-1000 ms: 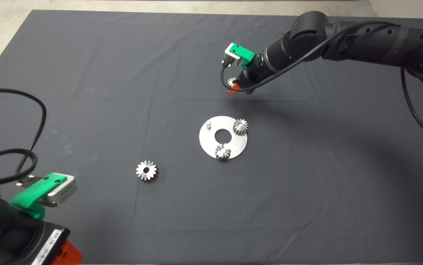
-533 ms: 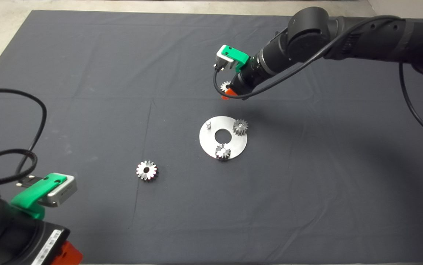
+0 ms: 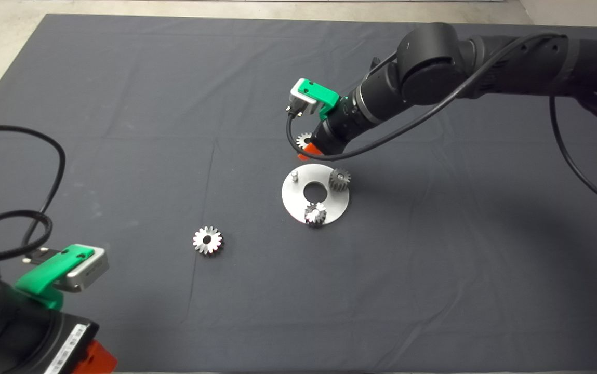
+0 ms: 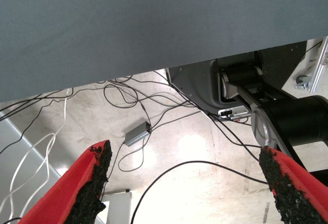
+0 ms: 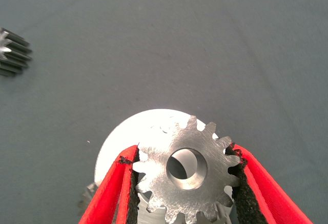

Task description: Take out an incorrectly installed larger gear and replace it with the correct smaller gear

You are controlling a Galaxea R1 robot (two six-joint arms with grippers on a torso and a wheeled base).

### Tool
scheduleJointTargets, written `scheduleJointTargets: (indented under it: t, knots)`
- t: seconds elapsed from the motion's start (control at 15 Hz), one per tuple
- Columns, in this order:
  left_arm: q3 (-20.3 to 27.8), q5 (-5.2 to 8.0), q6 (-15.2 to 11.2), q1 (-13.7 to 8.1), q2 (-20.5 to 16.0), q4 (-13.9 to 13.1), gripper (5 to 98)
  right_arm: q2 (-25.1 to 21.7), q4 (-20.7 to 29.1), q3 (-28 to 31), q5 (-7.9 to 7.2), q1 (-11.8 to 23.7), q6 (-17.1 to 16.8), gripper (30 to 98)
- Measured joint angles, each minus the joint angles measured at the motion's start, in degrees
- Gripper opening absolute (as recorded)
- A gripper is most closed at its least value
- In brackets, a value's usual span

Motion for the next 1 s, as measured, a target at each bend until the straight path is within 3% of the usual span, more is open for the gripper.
scheduleJointTargets:
  t: [0.13, 0.4, 1.0]
  knots:
    - [0.0, -0.01, 0.0, 0.0, 0.0, 0.0, 73.3, -0.1, -0.8, -0.1, -0.12, -0.9, 0.0, 38.6]
    - [0.0, 0.00, 0.0, 0.0, 0.0, 0.0, 73.3, 0.6, -6.7, -0.1, -0.10, -3.1, 0.2, 38.6]
    - [0.0, 0.00, 0.0, 0.0, 0.0, 0.0, 73.3, 1.2, -11.9, -0.1, 0.45, -5.3, 1.3, 38.5]
